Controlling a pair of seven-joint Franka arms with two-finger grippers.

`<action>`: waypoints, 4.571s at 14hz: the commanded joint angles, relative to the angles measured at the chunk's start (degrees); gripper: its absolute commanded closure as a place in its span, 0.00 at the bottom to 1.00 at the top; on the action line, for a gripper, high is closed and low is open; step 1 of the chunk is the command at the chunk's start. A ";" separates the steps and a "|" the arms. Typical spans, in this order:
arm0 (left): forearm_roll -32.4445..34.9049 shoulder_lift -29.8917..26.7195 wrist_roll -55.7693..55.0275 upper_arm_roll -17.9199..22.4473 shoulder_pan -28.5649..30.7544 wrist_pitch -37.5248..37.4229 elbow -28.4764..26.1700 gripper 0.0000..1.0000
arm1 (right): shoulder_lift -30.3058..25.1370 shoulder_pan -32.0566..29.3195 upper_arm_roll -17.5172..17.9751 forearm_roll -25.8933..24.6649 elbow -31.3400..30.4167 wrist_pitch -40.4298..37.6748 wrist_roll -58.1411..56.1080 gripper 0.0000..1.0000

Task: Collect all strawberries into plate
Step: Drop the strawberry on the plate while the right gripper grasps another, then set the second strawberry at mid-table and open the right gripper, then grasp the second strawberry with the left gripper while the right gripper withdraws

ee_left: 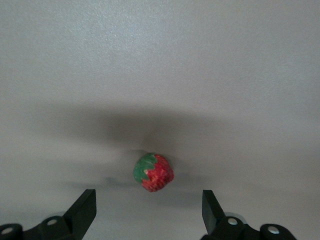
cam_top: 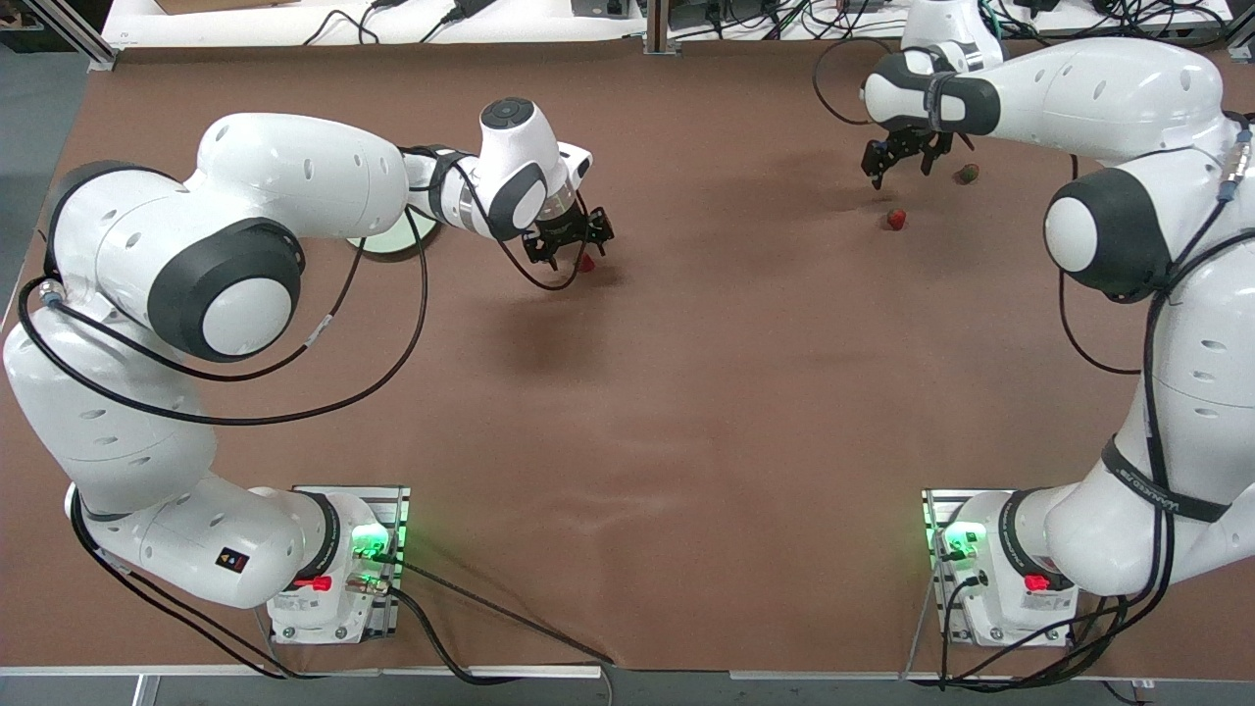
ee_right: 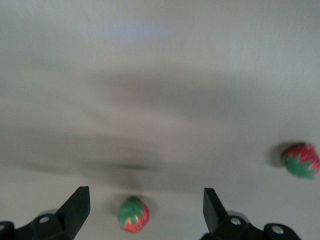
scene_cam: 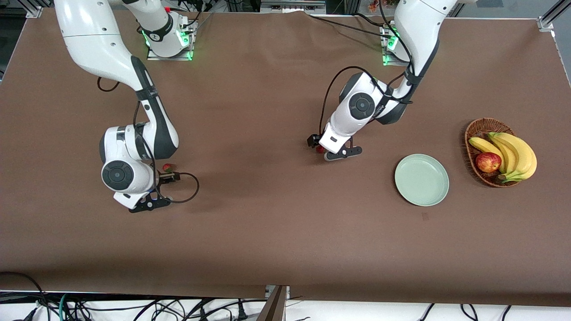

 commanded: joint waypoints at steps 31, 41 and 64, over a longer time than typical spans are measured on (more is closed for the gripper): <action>12.52 4.58 58.50 2.13 30.57 -22.19 15.77 0.38 | 13.36 22.88 7.96 11.86 20.23 15.92 52.67 0.89; 10.83 1.77 49.13 -2.25 30.04 -27.63 15.77 0.00 | 16.82 33.11 3.50 10.28 26.05 19.49 60.90 0.00; 23.48 7.22 0.23 -12.99 14.66 1.54 5.75 0.36 | 11.36 -9.60 -6.28 8.97 15.43 -2.27 -11.97 0.00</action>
